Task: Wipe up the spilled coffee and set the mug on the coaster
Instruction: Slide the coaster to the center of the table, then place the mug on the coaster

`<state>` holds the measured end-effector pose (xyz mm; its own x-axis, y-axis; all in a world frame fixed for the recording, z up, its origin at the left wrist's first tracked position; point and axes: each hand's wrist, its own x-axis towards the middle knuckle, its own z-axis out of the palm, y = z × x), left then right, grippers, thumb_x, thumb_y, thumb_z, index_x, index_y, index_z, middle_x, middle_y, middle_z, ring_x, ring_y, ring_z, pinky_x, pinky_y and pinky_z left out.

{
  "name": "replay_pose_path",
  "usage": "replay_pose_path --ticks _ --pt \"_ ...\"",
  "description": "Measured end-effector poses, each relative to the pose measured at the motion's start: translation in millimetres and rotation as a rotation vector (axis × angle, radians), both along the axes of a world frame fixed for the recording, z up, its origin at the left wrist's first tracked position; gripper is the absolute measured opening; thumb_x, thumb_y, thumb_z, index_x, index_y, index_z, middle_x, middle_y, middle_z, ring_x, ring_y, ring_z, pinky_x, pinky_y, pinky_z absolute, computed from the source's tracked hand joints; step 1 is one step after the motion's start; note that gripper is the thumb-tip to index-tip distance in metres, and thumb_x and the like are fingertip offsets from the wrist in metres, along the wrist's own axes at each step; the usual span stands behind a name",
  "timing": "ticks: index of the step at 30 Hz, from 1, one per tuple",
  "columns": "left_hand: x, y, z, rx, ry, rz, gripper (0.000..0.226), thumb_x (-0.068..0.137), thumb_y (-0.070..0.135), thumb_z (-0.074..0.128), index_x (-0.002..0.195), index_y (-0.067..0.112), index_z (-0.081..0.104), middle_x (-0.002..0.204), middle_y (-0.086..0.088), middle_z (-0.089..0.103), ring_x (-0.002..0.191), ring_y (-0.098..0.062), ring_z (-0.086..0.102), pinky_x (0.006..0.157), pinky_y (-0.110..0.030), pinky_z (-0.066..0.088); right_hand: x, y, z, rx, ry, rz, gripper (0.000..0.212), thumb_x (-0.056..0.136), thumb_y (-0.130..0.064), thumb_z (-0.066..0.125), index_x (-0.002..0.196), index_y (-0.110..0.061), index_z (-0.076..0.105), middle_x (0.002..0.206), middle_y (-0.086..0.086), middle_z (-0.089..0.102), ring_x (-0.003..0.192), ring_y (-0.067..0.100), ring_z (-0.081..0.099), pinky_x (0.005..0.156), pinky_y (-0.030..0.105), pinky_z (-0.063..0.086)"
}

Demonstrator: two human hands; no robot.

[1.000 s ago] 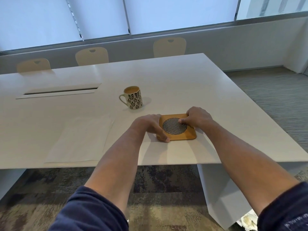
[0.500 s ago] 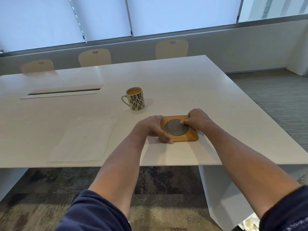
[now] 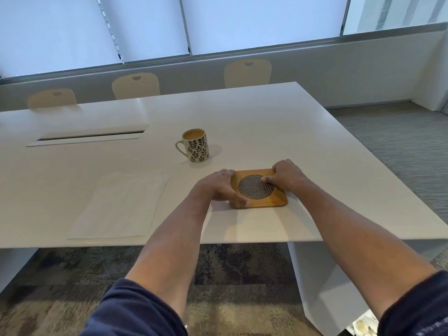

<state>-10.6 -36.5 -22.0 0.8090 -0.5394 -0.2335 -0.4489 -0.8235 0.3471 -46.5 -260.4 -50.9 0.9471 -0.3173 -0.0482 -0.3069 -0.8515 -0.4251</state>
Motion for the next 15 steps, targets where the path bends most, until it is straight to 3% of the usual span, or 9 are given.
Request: replay_pose_path --ticks 3,7,10,12,13,15 --pt "-1.3 0.4 -0.1 0.004 -0.005 0.0 0.122 0.05 0.074 0.085 0.15 0.017 0.041 0.146 0.0 0.049 0.129 -0.022 0.049 0.11 -0.043 0.044 0.6 1.1 0.9 0.003 -0.003 -0.002 0.045 0.083 -0.052 0.077 0.081 -0.013 0.054 0.112 0.016 0.061 0.087 0.025 0.054 0.07 0.034 0.042" --pt "-0.6 0.6 -1.1 0.013 0.0 -0.002 0.125 0.048 0.076 0.084 0.15 0.018 0.041 0.145 0.0 0.049 0.128 -0.021 0.05 0.109 -0.044 0.045 -1.2 0.4 1.1 0.027 -0.027 0.003 0.05 0.081 -0.05 0.079 0.064 -0.02 0.043 0.103 0.016 0.061 0.081 0.024 0.051 0.056 0.029 0.034" --pt "-0.4 1.3 -0.3 -0.003 -0.008 -0.006 0.123 0.048 0.076 0.084 0.15 0.02 0.042 0.146 0.0 0.05 0.128 -0.021 0.05 0.109 -0.044 0.045 -1.3 -2.6 1.5 0.039 -0.025 0.011 0.048 0.079 -0.053 0.08 0.064 -0.02 0.048 0.098 0.011 0.06 0.08 0.023 0.054 0.054 0.028 0.035" --pt "0.0 3.2 0.5 -0.053 0.0 0.015 0.115 0.06 0.069 0.085 0.154 0.019 0.04 0.151 -0.002 0.048 0.134 -0.023 0.048 0.111 -0.044 0.043 -0.9 -6.1 2.5 0.023 -0.024 0.016 0.041 0.076 -0.056 0.081 0.083 -0.018 0.066 0.112 0.011 0.064 0.095 0.024 0.061 0.068 0.032 0.048" --pt "1.2 5.0 0.5 -0.086 -0.008 0.038 0.111 0.067 0.065 0.084 0.156 0.018 0.038 0.154 -0.002 0.047 0.138 -0.024 0.047 0.113 -0.045 0.041 -1.6 -7.0 3.5 0.017 -0.04 0.016 0.05 0.075 -0.056 0.081 0.103 -0.017 0.071 0.123 0.01 0.062 0.108 0.024 0.062 0.081 0.036 0.052" --pt "4.7 10.0 0.0 -0.156 -0.072 0.084 0.099 0.074 0.061 0.081 0.154 0.018 0.041 0.153 -0.002 0.051 0.139 -0.024 0.049 0.112 -0.048 0.043 -3.9 -6.3 6.7 0.02 -0.104 0.003 0.066 0.077 -0.053 0.08 0.13 -0.018 0.065 0.134 0.007 0.056 0.122 0.024 0.058 0.097 0.043 0.052"
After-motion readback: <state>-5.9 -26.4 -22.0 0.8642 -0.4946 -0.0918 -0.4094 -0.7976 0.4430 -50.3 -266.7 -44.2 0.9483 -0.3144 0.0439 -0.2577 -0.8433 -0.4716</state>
